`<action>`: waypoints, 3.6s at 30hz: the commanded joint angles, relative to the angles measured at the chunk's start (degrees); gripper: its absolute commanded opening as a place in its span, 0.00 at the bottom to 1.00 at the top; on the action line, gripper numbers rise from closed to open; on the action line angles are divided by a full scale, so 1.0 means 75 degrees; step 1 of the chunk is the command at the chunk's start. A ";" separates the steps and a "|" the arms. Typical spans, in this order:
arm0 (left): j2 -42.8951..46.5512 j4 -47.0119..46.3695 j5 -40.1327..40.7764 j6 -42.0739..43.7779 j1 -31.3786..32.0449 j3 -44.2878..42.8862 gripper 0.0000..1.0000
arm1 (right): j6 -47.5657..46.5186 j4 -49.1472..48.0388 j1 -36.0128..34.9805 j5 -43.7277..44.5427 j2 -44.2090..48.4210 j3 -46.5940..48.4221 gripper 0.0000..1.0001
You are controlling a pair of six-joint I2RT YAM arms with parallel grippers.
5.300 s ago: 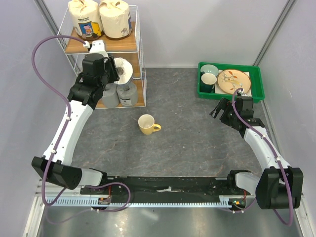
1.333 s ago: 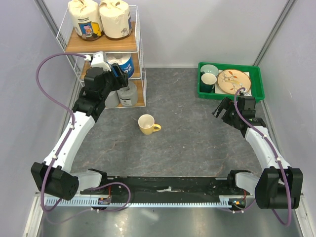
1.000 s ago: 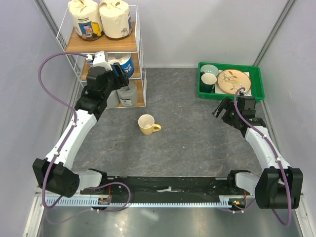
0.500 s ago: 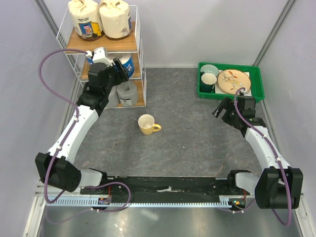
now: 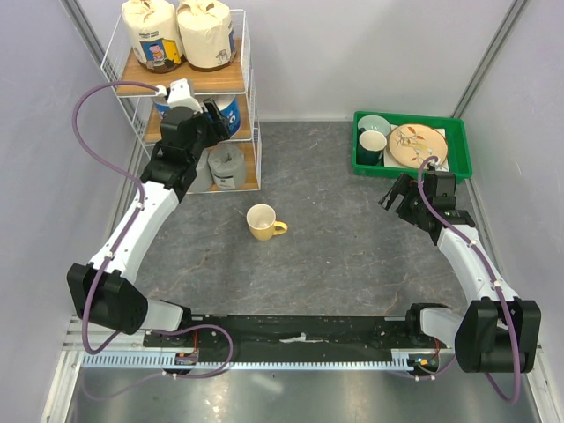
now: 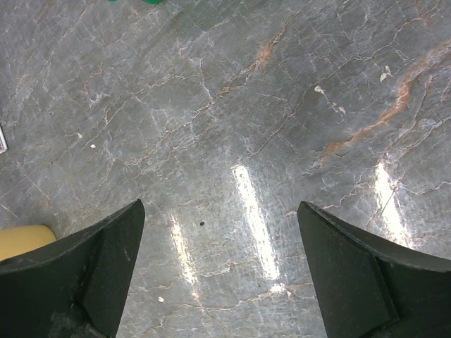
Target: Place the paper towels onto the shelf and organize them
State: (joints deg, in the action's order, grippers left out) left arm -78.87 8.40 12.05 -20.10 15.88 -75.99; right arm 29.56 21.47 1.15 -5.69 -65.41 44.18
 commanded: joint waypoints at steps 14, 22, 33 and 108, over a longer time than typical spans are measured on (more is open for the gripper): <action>-0.0464 -0.0382 0.0502 0.0406 -0.0008 -0.0685 0.73 | -0.0121 -0.0145 0.0023 0.0138 -0.0057 0.0132 0.98; -0.0605 -0.0371 0.0502 0.0453 -0.0019 -0.0814 0.73 | -0.0110 -0.0145 0.0023 0.0150 -0.0033 0.0132 0.98; -0.0699 -0.0359 0.0467 0.0488 -0.0066 -0.0884 0.73 | -0.0133 -0.0121 0.0023 0.0138 -0.0045 0.0179 0.98; 0.1612 -0.3755 0.0079 0.1285 -0.0113 0.6054 0.87 | -0.0156 -0.0297 0.0023 -0.0049 0.0014 -0.0090 0.98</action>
State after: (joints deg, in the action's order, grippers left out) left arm -63.35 -13.89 7.46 -14.41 15.14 -28.14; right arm 29.04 20.62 1.15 -5.76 -65.73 43.83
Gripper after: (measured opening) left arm 0.871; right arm 0.982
